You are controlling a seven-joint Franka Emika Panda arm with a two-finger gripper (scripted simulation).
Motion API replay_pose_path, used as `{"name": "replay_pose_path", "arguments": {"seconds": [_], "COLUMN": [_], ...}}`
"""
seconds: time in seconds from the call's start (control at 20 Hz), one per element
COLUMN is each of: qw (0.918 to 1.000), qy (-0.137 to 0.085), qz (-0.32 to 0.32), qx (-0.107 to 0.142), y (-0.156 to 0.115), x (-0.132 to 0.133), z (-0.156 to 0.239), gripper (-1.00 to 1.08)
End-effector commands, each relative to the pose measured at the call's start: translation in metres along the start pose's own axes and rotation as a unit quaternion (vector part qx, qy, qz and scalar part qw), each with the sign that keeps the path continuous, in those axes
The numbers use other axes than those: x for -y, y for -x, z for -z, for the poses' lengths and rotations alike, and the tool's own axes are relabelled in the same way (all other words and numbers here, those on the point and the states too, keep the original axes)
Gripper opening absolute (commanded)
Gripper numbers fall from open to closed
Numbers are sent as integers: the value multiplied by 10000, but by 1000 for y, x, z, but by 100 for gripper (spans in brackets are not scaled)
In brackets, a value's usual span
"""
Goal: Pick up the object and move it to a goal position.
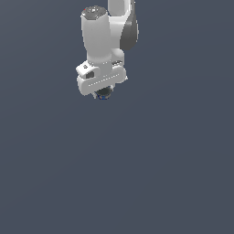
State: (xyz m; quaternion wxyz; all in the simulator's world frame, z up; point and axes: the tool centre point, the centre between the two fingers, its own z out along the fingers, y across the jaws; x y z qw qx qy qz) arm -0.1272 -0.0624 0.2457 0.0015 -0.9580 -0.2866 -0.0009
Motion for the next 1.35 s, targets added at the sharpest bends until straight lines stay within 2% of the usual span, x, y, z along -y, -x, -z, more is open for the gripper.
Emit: {"name": "replay_pose_path", "arguments": {"seconds": [0.0,0.4,0.7,1.0,1.3], "qw": [10000,10000,10000,10000,10000], "qy": [-3,0,7,10,12], "qz": [3,-1,-4,-4,-4], "qx": [-3,1,9,11,13], "y": [10,41,57,65,67], "x": [-9,-40,-58,-70,-73], "z": [25,102,144,168,175], "gripper": [-100,-100,-100,-100,-100]}}
